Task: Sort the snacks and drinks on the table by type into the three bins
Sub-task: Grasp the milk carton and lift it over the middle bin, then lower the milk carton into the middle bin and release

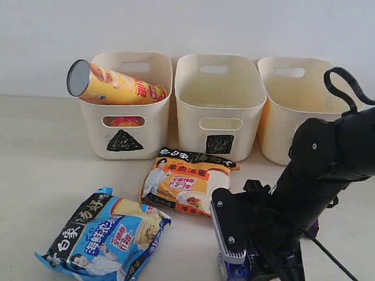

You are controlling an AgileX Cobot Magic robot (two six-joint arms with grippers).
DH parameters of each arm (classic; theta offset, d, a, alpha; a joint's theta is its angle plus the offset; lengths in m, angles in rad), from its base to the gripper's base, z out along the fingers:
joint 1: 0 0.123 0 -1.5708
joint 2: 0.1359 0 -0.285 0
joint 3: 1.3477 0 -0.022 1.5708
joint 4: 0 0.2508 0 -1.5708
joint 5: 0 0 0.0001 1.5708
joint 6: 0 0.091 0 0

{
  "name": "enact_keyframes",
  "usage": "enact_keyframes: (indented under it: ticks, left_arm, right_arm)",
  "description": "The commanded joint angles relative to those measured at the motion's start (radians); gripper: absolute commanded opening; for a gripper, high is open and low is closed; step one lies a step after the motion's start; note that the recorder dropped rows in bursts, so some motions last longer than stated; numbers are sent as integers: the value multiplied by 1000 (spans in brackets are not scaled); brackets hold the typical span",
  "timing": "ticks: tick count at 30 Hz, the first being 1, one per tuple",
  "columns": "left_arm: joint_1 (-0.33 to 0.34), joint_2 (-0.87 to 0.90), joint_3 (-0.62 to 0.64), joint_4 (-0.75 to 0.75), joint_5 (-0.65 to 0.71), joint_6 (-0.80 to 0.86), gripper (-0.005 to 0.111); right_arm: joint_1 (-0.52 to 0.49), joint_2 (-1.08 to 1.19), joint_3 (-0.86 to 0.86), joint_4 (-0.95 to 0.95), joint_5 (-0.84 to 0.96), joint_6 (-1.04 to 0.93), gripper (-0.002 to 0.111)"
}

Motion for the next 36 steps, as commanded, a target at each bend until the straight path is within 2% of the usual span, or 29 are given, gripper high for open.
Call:
enact_keyframes:
  ticks: [1, 4, 6, 9, 10, 11, 13, 21, 27, 36]
  left_arm:
    - [1, -3, 4, -11, 1, 5, 4]
    - [1, -3, 4, -11, 1, 5, 4]
    - [1, -3, 4, -11, 1, 5, 4]
    - [1, -3, 4, -11, 1, 5, 4]
    - [1, -3, 4, -11, 1, 5, 4]
    - [1, -3, 4, -11, 1, 5, 4]
    - [1, -3, 4, -11, 1, 5, 4]
    - [1, -3, 4, -11, 1, 5, 4]
    - [1, -3, 4, -11, 1, 5, 4]
    - [1, -3, 4, -11, 1, 5, 4]
  right_arm:
    - [-5, -86, 5, 1, 14, -61, 0]
    - [-5, -192, 5, 7, 75, -37, 0]
    - [-5, -268, 5, 7, 22, 81, 0]
    - [-7, -347, -39, 4, -240, 452, 0]
    - [-7, -349, -55, 4, -316, 547, 0]
    - [-7, -343, -72, 4, -459, 739, 0]
    - [-7, -294, -111, 4, -635, 919, 0]
    - [-7, -17, -357, 4, -828, 916, 0]
    - [-51, 200, -571, 4, -833, 885, 0]
    - [-91, 387, -719, 4, -840, 908, 0]
